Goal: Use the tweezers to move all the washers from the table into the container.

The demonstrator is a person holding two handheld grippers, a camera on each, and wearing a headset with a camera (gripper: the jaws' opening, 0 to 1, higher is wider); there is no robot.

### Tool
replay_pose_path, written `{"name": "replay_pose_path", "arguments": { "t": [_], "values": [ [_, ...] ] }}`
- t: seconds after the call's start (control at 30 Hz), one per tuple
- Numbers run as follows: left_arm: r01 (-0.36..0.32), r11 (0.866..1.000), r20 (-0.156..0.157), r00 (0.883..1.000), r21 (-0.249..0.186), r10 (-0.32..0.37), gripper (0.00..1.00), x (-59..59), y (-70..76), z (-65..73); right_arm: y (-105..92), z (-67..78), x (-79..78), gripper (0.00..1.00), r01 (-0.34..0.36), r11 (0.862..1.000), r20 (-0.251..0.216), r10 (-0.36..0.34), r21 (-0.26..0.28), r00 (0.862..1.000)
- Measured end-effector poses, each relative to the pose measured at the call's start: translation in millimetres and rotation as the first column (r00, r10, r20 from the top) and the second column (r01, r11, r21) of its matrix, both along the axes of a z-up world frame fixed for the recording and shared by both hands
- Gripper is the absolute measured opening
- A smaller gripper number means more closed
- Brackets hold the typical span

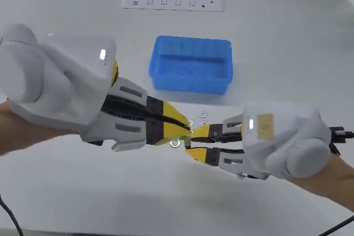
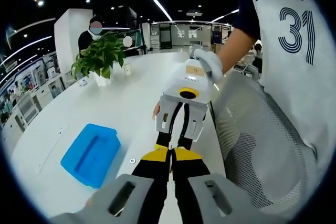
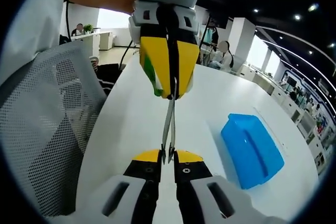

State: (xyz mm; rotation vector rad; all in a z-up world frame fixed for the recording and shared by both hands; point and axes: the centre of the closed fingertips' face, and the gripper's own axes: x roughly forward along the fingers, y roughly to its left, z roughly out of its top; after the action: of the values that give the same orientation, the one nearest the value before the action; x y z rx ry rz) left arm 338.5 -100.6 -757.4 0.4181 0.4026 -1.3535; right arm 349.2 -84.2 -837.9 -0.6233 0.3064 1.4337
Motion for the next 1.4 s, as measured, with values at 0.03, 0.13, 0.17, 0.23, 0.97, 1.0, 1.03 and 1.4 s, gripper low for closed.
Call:
{"name": "replay_pose_path", "arguments": {
  "t": [0.03, 0.13, 0.17, 0.23, 0.97, 1.0, 1.03, 1.4],
  "values": [
    [-0.002, 1.000, -0.001, 1.000, 0.001, 0.002, 0.05, 0.2, 1.4, -0.4, 0.8, -0.2, 0.6, 0.10, 0.001, 1.000, 0.003, -0.001, 0.000, 1.000],
    [-0.009, 1.000, 0.000, 1.000, 0.001, 0.009, 0.05, 2.0, 5.2, -1.2, 3.8, -1.0, 3.3, 0.11, 0.010, 1.000, -0.003, -0.010, 0.004, 1.000],
    [-0.013, 1.000, 0.002, 1.000, 0.002, 0.013, 0.05, 3.2, 6.6, -1.7, 4.5, -1.4, 4.0, 0.11, 0.011, 1.000, -0.004, -0.011, 0.004, 1.000],
    [-0.017, 1.000, 0.002, 1.000, 0.006, 0.017, 0.05, 4.5, 8.4, -2.7, 5.9, -2.7, 5.8, 0.11, 0.013, 1.000, -0.002, -0.013, 0.000, 1.000],
    [-0.051, 0.998, -0.018, 0.999, 0.039, 0.051, 0.05, 14.8, 24.4, -19.6, 21.3, -20.0, 13.2, 0.11, 0.008, 1.000, -0.050, -0.009, -0.011, 0.999],
    [-0.051, 0.998, -0.019, 0.998, 0.040, 0.052, 0.05, 15.1, 24.5, -20.0, 21.2, -20.5, 13.7, 0.11, 0.008, 1.000, -0.047, -0.009, -0.012, 0.999],
    [-0.049, 0.998, -0.021, 0.999, 0.040, 0.050, 0.05, 15.2, 24.4, -20.6, 21.3, -21.1, 13.6, 0.11, 0.007, 1.000, -0.052, -0.008, -0.012, 0.999],
    [-0.056, 0.998, -0.053, 0.997, 0.024, 0.057, 0.05, 19.0, 24.3, -19.7, 20.5, -24.9, 14.6, 0.11, 0.025, 1.000, -0.077, -0.026, -0.018, 0.997]
  ]
}}
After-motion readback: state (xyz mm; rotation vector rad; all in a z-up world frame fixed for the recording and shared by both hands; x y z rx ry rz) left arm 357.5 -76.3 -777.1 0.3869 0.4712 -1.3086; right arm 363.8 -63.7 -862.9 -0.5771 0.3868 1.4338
